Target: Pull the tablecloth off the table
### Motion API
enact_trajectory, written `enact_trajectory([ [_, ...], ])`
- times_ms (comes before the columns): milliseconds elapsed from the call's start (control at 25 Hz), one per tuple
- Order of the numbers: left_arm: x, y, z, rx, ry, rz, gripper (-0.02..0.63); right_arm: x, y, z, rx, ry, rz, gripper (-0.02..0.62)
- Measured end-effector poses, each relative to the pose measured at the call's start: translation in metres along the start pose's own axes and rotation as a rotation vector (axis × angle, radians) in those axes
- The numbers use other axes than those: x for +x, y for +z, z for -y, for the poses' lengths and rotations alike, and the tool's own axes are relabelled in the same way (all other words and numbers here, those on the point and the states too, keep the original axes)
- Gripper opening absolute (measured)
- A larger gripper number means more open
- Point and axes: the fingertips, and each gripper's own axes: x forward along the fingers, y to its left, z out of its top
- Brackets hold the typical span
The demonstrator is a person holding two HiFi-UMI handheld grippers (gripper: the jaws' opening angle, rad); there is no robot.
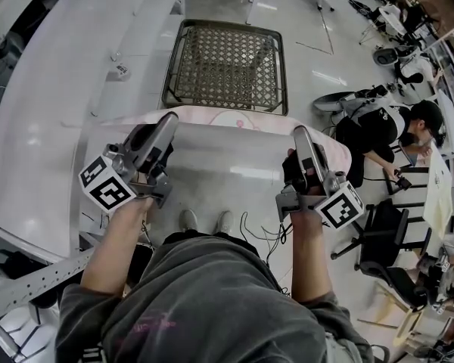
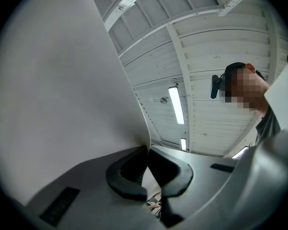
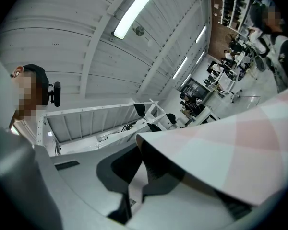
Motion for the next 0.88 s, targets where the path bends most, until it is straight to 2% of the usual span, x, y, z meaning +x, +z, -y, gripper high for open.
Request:
enact_trajectory([
  [880,-0.0011,-0.002,-0.0046,-0.007,0.023,-0.001,0.0,0.0078,-0.0053,0.0076,0.018,-0.004,-0.032,0.005],
])
